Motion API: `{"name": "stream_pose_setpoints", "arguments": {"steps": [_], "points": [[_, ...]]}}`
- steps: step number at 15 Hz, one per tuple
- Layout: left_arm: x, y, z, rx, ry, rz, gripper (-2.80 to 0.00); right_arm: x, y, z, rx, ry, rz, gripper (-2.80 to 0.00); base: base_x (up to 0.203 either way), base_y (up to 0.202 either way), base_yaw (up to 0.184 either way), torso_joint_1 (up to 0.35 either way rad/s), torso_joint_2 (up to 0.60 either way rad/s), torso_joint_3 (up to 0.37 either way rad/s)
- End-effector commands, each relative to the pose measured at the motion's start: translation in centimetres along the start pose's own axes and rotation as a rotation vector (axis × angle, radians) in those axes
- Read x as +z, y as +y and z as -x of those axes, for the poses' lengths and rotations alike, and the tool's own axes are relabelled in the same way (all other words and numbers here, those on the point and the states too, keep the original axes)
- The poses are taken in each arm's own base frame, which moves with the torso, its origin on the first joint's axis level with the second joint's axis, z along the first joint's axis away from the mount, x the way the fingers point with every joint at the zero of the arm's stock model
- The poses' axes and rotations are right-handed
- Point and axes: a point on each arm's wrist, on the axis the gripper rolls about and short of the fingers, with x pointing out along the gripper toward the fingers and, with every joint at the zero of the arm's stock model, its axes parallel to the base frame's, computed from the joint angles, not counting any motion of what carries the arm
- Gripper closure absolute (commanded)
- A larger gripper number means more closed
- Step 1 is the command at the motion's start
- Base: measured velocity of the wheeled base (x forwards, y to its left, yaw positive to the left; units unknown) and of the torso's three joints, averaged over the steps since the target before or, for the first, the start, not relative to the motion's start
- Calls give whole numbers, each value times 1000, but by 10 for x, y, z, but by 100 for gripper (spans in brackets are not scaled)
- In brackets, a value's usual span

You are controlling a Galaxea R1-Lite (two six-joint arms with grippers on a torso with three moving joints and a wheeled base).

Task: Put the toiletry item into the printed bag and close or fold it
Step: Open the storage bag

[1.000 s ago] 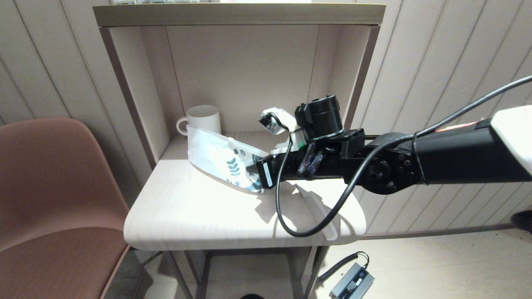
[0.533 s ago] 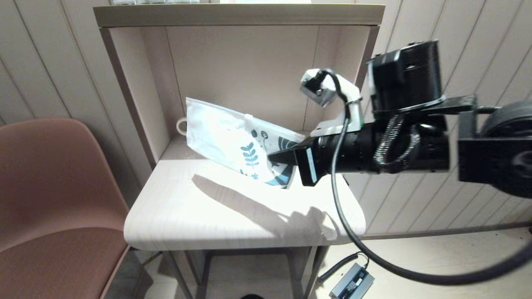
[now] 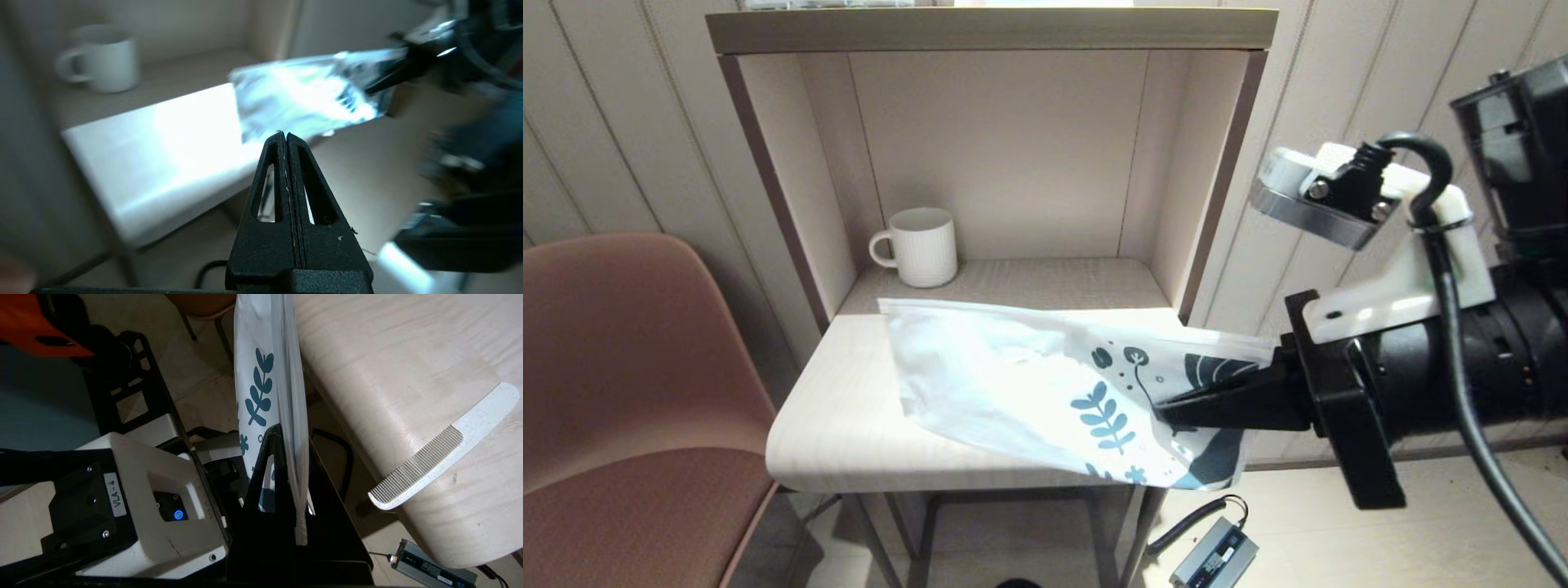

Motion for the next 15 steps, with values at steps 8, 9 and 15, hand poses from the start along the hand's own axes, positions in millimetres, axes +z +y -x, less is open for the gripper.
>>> {"name": "stream_pose_setpoints", "arguments": {"steps": [8, 9, 15], "points": [[54, 47, -158, -674, 236, 139, 0, 1, 20, -28, 146, 73, 113, 0, 0, 0, 0, 0, 0, 0], [55, 46, -170, -700, 244, 135, 0, 3, 19, -29, 145, 71, 113, 0, 0, 0, 0, 0, 0, 0], [56, 27, -170, -819, 232, -65, 0, 11, 11, -45, 138, 77, 105, 0, 0, 0, 0, 0, 0, 0]]}}
